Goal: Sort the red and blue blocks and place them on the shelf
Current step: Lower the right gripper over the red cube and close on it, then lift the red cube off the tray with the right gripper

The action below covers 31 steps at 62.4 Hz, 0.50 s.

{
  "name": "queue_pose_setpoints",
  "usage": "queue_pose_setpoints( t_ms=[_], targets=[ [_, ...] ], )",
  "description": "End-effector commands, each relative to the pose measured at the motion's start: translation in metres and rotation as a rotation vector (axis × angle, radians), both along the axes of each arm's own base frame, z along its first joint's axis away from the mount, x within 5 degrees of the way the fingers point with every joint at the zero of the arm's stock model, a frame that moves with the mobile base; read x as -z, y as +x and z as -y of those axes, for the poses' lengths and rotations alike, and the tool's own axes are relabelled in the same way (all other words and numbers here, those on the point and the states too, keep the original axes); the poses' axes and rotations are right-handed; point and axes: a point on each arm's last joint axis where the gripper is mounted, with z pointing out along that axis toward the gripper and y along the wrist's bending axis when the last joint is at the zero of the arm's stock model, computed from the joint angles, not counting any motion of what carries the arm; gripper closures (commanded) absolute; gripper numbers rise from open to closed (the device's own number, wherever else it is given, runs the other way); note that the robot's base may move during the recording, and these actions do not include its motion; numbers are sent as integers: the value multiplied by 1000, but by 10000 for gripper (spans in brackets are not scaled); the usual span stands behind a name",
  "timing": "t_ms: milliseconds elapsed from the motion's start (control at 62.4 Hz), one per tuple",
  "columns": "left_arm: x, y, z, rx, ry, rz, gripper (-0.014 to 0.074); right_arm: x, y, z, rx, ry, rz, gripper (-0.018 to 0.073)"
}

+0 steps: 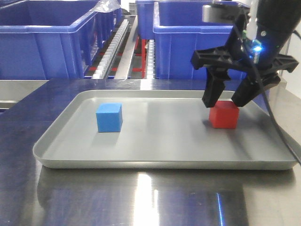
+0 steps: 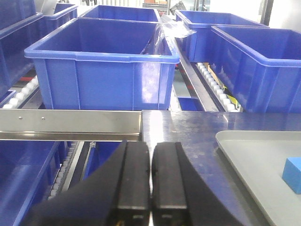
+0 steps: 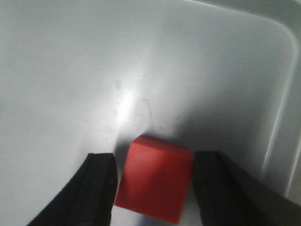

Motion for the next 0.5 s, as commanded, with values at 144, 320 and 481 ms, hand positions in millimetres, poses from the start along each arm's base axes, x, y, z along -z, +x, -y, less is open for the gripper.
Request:
queue_pose_setpoints(
  t_ms=[144,320,481],
  targets=[
    [0,-1,-1,-6,-13,70,472,-18,6,-2,7,35,72,80],
    [0,-1,-1,-6,-13,70,472,-18,6,-2,8,36,75,80],
    [0,-1,-1,-6,-13,70,472,-18,6,-2,8,36,75,80]
  ],
)
